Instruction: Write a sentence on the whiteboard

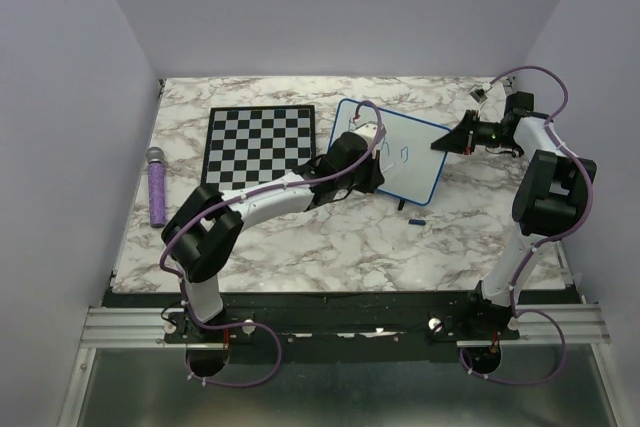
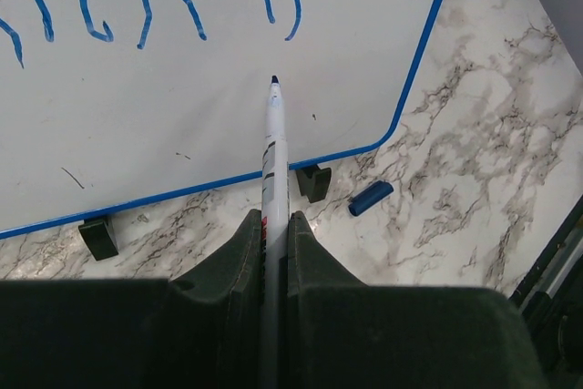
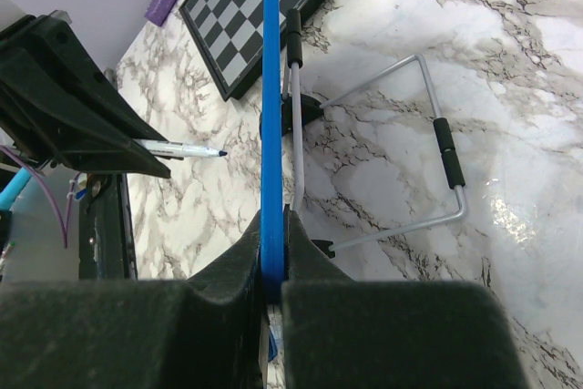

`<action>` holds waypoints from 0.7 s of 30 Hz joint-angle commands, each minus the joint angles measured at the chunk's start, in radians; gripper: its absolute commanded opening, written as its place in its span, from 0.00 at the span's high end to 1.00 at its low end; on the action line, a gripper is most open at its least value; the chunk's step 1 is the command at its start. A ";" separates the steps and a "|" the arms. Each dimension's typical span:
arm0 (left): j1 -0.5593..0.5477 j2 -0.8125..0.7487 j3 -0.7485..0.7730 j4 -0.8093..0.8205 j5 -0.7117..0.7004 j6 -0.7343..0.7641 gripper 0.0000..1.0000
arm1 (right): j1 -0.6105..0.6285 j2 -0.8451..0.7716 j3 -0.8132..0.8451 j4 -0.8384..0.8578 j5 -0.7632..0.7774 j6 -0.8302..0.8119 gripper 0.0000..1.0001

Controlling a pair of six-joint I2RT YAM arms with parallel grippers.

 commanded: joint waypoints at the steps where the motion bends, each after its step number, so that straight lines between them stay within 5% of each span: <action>1: 0.003 -0.043 -0.029 0.081 0.016 -0.002 1.00 | 0.007 -0.032 0.017 0.022 0.038 -0.041 0.99; 21: 0.001 -0.017 -0.031 0.147 0.022 -0.012 1.00 | 0.007 -0.030 0.016 0.022 0.038 -0.041 0.99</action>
